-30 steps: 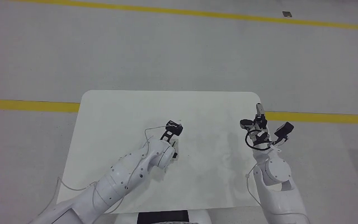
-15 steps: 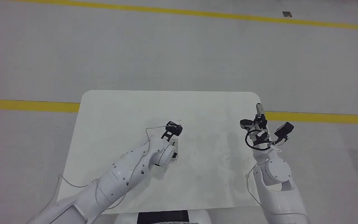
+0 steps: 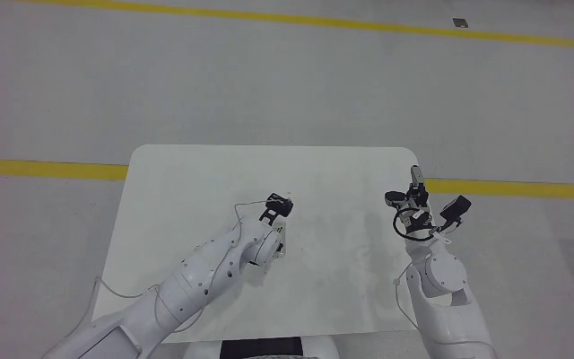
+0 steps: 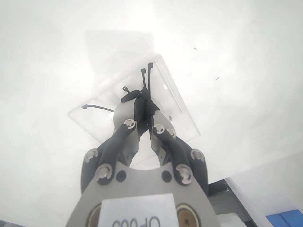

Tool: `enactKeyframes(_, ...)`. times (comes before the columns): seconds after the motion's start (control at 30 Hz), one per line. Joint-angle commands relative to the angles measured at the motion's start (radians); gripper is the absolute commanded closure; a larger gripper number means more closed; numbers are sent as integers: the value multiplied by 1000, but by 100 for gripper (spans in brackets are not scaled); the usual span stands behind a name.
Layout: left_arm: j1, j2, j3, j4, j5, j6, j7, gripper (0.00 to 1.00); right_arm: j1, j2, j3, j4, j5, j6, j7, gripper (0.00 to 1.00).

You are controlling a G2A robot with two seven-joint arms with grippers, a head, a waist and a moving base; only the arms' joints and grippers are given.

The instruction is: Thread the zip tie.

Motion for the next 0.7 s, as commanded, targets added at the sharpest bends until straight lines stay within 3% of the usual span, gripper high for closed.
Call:
enactKeyframes(0.0, 3, 1, -1, -11, 4, 1, -1, 100, 0, 0, 0, 0, 0, 0, 0, 0)
enactKeyframes(0.37, 38, 18, -21, -101, 46, 7, -18, 100, 0, 0, 0, 0, 0, 0, 0, 0)
enactKeyframes(0.67, 62, 27, -37, -143, 67, 5, -23, 100, 0, 0, 0, 0, 0, 0, 0, 0)
